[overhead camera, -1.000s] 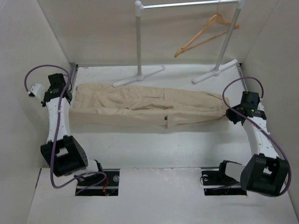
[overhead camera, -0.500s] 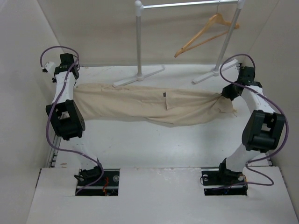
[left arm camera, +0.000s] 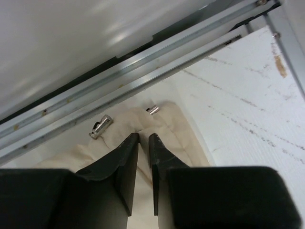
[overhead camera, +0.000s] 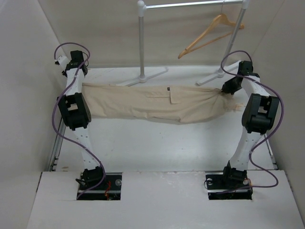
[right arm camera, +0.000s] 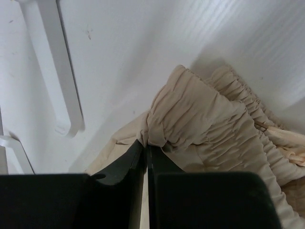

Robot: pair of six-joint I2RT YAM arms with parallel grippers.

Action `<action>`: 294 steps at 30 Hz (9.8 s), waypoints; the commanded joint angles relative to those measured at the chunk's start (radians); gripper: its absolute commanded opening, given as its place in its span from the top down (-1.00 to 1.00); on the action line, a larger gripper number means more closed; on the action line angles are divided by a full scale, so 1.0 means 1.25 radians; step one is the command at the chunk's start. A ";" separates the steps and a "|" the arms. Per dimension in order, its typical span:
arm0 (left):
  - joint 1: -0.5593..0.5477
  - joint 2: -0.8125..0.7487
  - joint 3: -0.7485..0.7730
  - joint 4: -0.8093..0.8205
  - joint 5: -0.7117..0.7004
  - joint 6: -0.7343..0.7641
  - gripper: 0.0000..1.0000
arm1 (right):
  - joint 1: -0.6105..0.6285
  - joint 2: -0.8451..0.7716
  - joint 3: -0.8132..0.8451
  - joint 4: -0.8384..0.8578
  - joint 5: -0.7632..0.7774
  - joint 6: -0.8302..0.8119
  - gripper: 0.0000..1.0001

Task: Place the trousers on the hanger
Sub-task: Fold the trousers at the center of the board.

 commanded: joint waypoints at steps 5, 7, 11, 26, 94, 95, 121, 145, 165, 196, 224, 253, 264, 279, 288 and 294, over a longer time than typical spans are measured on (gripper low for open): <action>0.001 -0.058 0.025 0.103 -0.017 0.060 0.51 | 0.013 -0.041 0.063 0.005 0.071 -0.014 0.07; 0.001 -0.096 -0.015 0.115 -0.005 0.066 0.33 | 0.015 -0.079 0.045 0.007 0.065 -0.023 -0.08; -0.032 -0.211 -0.151 0.130 0.010 0.036 0.08 | 0.024 -0.199 -0.072 0.062 0.086 -0.056 -0.33; -0.111 -0.264 -0.486 0.224 0.203 -0.101 0.08 | 0.037 -0.424 -0.536 0.259 0.012 -0.036 0.10; -0.389 -0.486 -0.689 0.267 0.127 -0.078 0.13 | -0.034 -0.743 -0.658 0.177 0.000 -0.030 -0.40; -0.388 -0.480 -0.688 0.270 0.129 -0.080 0.13 | -0.049 -0.721 -0.655 0.191 0.000 -0.027 -0.40; -0.135 -0.465 -0.884 0.284 0.083 -0.094 0.14 | -0.262 -0.580 -0.724 0.269 0.084 0.037 0.88; -0.331 -0.682 -0.839 0.230 0.102 -0.111 0.06 | -0.296 -0.679 -0.762 0.162 0.094 0.009 -0.69; -0.305 -0.661 -0.920 0.269 0.151 -0.166 0.06 | -0.252 -0.452 -0.710 0.299 0.021 0.085 0.61; -0.182 -0.927 -0.973 0.082 0.167 -0.146 0.08 | 0.190 -0.730 -0.238 0.032 0.246 -0.126 0.79; 0.104 -0.993 -0.724 0.014 0.287 -0.149 0.05 | 0.979 0.050 0.499 0.048 0.055 0.107 -0.21; -0.230 -0.694 -1.082 0.275 0.409 -0.091 0.11 | 0.686 -0.615 -0.541 0.242 0.002 -0.045 0.19; -0.276 -0.698 -1.081 0.326 0.402 -0.116 0.51 | 0.658 -0.635 -0.573 0.263 -0.014 -0.044 -0.17; -0.369 -0.849 -0.936 0.215 0.305 -0.177 1.00 | 0.586 -0.686 -0.626 0.283 -0.049 -0.047 -0.30; -0.361 -0.918 -0.664 0.134 0.251 -0.161 1.00 | 0.585 -0.663 -0.613 0.287 -0.057 -0.050 -0.36; -0.294 -1.045 -0.715 0.080 0.078 -0.117 1.00 | 0.589 -0.628 -0.596 0.291 -0.060 -0.057 -0.49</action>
